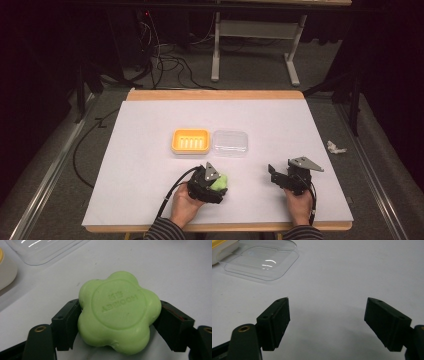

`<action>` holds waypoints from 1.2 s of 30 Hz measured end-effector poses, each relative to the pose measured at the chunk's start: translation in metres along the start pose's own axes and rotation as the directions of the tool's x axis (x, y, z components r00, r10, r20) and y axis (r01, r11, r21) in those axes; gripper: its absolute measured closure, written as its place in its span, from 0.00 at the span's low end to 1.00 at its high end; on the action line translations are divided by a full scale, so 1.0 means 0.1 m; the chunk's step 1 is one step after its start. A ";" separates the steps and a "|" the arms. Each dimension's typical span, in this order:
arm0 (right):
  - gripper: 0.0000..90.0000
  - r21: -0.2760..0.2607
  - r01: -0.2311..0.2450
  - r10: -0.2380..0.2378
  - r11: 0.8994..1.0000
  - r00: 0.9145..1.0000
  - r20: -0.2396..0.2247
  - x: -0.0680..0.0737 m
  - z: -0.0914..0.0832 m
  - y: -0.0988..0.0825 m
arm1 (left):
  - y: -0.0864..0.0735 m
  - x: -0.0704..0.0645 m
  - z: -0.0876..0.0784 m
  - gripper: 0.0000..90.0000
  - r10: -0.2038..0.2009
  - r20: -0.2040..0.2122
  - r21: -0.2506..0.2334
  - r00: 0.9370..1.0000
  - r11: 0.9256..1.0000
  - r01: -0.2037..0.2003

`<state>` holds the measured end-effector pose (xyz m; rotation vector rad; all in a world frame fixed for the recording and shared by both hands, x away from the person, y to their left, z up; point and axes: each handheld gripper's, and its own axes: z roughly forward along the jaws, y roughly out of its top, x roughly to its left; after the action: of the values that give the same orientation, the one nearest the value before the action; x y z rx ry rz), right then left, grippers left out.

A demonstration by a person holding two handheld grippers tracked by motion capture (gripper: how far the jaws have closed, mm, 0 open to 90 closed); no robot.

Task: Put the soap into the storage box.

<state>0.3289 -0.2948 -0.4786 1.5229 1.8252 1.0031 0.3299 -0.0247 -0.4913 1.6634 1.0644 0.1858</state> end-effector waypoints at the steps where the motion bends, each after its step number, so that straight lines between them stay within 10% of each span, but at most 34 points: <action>1: 0.24 -0.002 0.001 -0.001 1.000 1.000 0.000 0.00 0.00 0.00 | 0.00 0.00 0.00 0.29 -0.004 0.002 -0.005 1.000 1.000 0.004; 36: 0.24 -0.005 -0.002 0.002 1.000 1.000 0.005 0.00 0.00 0.00 | 0.27 0.05 -0.39 0.30 -0.064 0.035 -0.090 0.997 0.994 0.067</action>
<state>0.3286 -0.2948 -0.4786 1.5228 1.8169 1.0028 0.3247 0.0060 -0.4555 1.5423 1.0697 0.1621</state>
